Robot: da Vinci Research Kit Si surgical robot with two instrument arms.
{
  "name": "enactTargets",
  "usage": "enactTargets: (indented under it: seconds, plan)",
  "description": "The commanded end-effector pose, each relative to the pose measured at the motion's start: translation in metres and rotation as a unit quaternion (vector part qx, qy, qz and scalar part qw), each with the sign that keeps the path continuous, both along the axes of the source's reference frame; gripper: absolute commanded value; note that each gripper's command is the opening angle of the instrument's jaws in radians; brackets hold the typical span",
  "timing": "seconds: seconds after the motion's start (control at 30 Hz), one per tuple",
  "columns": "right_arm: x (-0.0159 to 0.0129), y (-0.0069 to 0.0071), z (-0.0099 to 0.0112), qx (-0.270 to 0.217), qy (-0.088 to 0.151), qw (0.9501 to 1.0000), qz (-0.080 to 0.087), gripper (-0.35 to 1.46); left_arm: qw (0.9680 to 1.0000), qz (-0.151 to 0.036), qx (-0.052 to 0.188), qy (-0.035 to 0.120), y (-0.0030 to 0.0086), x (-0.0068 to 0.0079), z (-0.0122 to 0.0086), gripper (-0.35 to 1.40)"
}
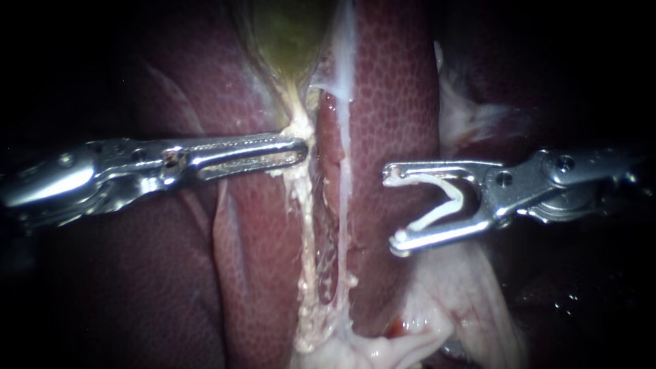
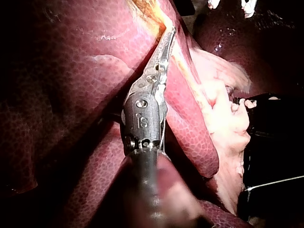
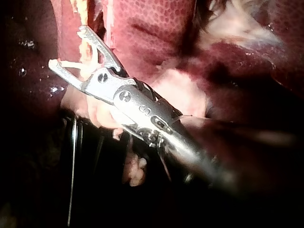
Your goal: Clipping first clip left tube
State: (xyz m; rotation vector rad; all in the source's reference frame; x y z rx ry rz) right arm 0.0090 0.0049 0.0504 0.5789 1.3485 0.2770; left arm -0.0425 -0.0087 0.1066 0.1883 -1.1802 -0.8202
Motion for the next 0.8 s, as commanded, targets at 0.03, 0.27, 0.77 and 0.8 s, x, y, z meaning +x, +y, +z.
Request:
enactTargets:
  seconds: [0.03, 0.27, 0.77, 0.8]
  plan:
    - [0.0000, 0.0000, 0.0000, 0.000, 0.000, 1.0000, 0.000, 0.60, 1.0000, 0.000, 0.000, 0.000, 0.0000, 0.0001, -0.0001, -0.35]
    - [0.0001, 0.0000, 0.0001, 0.000, 0.000, 1.0000, 0.000, 0.60, 1.0000, 0.003, 0.004, -0.003, 0.0004, 0.0016, -0.0021, -0.35]
    - [0.0008, -0.0003, 0.0007, -0.003, -0.002, 1.0000, 0.003, 0.60, 0.9995, -0.026, 0.005, -0.017, 0.0021, 0.0054, -0.0088, -0.35]
    - [0.0010, -0.0004, 0.0009, -0.003, -0.003, 1.0000, 0.003, 0.60, 0.9995, -0.026, 0.005, -0.017, 0.0021, 0.0054, -0.0088, -0.35]
